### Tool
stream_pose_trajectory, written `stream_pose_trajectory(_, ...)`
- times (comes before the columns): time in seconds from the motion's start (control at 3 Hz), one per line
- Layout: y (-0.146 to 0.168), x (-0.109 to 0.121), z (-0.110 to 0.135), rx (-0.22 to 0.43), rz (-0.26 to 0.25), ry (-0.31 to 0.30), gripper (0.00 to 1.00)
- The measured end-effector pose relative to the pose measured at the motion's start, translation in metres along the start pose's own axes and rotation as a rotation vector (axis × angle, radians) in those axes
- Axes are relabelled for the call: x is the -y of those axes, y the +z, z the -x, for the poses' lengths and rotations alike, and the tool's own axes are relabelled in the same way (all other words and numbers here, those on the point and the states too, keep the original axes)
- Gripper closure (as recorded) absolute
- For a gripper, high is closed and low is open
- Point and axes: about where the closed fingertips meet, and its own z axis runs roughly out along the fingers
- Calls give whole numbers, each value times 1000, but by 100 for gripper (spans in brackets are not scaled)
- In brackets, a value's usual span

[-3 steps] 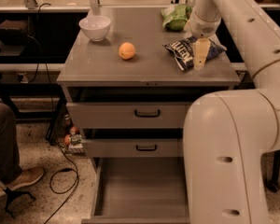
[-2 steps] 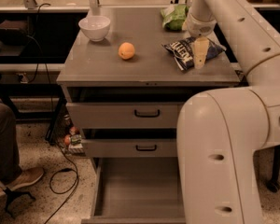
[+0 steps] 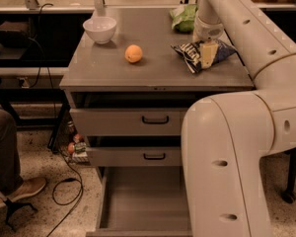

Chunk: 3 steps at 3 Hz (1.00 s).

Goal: Place blue chip bag into bottom drawer

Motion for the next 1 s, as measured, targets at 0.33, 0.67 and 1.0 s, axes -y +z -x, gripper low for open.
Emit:
stream_pose_trajectory(0.33, -4, -1, -1, 28, -4, 24, 70)
stream_pose_trajectory(0.67, -24, -4, -12, 98, -46, 98, 95)
stream_pose_trajectory(1.0, -65, -10, -38, 106, -110, 209, 100)
